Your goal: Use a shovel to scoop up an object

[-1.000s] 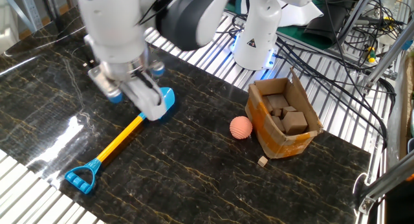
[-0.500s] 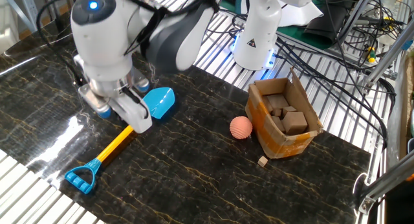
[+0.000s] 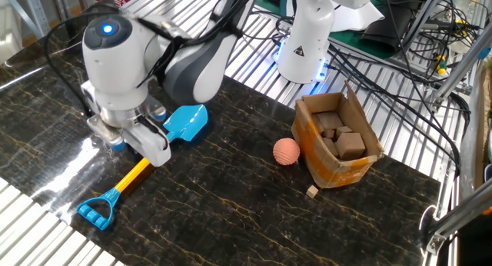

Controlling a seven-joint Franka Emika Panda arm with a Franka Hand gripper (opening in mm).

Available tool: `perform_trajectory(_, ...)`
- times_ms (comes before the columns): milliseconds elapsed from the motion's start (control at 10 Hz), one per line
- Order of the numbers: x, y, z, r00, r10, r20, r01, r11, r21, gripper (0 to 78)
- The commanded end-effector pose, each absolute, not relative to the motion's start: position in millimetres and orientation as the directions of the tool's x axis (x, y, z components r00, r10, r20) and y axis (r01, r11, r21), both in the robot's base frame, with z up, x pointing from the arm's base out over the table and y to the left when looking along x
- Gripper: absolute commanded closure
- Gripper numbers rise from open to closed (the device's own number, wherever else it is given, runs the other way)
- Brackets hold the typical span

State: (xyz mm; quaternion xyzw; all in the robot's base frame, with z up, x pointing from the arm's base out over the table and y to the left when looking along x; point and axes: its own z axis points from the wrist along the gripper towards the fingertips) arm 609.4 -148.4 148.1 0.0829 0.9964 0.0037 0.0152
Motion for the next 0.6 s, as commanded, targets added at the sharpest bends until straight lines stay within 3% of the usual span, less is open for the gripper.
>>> perform_trajectory(100, 612.8, -156.3, 137.1, -0.989, 0.141, -0.049, 0.140, 0.990, 0.013, 77.6)
perform_trajectory(600, 612.5, -156.7, 137.1, -0.988, 0.151, -0.041, 0.151, 0.988, 0.011, 77.6)
